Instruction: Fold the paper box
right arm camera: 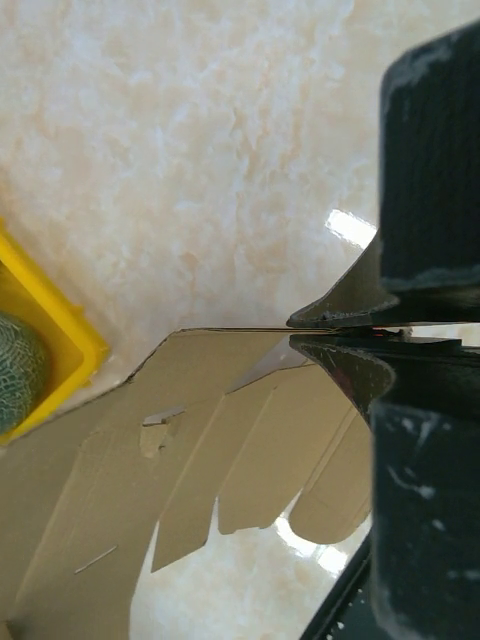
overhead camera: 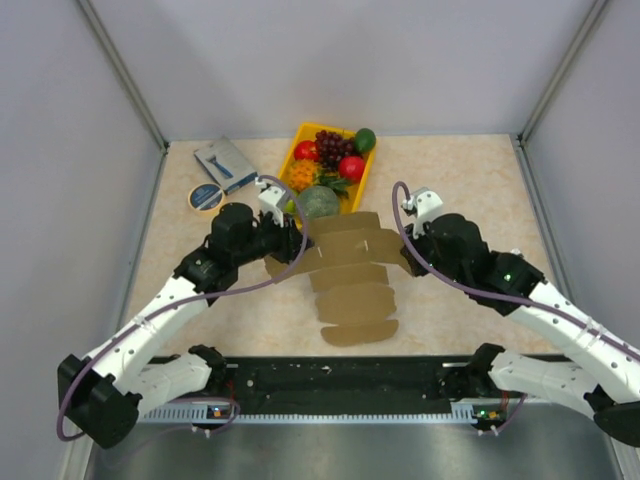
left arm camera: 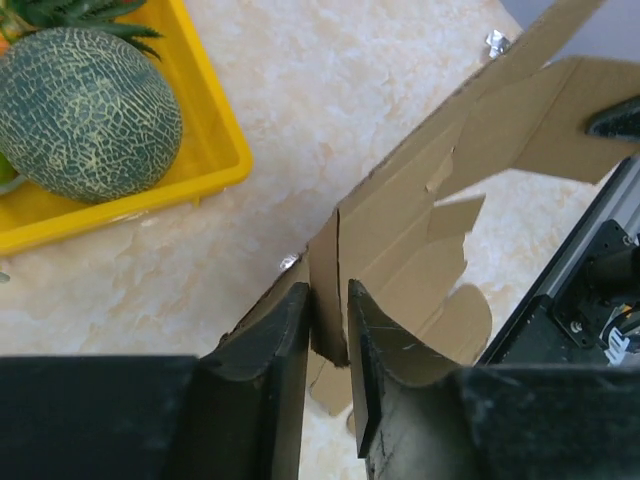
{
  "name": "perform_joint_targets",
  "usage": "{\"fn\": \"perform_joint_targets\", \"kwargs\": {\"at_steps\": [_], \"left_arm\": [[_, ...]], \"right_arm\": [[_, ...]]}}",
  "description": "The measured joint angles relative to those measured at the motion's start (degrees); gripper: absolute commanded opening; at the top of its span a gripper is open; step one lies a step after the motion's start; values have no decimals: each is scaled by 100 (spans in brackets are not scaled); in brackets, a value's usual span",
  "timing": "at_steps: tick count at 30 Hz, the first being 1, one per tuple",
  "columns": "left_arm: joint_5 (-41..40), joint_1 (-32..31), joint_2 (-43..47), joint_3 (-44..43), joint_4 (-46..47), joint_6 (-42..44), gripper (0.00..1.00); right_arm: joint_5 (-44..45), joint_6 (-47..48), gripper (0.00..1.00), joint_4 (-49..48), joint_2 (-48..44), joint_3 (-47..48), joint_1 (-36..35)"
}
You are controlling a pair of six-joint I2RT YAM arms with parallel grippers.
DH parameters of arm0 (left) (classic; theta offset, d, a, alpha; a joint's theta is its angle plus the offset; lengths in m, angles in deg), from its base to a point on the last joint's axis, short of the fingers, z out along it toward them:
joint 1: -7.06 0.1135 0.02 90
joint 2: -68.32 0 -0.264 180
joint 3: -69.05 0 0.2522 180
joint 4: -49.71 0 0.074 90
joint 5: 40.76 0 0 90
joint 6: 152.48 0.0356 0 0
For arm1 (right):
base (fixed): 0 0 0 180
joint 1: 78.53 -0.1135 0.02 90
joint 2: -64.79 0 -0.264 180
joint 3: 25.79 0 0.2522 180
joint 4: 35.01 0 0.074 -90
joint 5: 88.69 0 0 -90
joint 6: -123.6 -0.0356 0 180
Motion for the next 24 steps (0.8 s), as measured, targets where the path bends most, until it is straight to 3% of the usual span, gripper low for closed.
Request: {"fn": "perform_joint_targets", "kwargs": {"at_steps": [1, 2, 5, 6, 10, 15, 19, 24], "left_arm": [[-2, 0, -42, -52, -15, 63, 20], [-7, 0, -85, -114, -26, 133, 18], [-9, 4, -236, -356, -92, 367, 4], [7, 4, -306, -466, -133, 461, 1], [136, 4, -555, -855, -306, 870, 0], [328, 4, -612, -925, -457, 1172, 0], [684, 4, -612, -925, -494, 1342, 0], [1366, 4, -610, -925, -522, 1639, 0]], "right_arm": [[-74, -85, 0, -2, -39, -66, 2], [-131, -160, 24, 0, -87, -136, 7], [-273, -302, 74, 42, -251, -289, 9], [-315, -280, 78, 70, -315, -304, 11], [-380, 79, 85, 195, -487, -188, 11], [-664, 874, 86, 238, 85, 881, 17], [-1801, 1622, 84, 52, 798, 1655, 439], [-3355, 2426, 82, 31, 1576, 1980, 1067]]}}
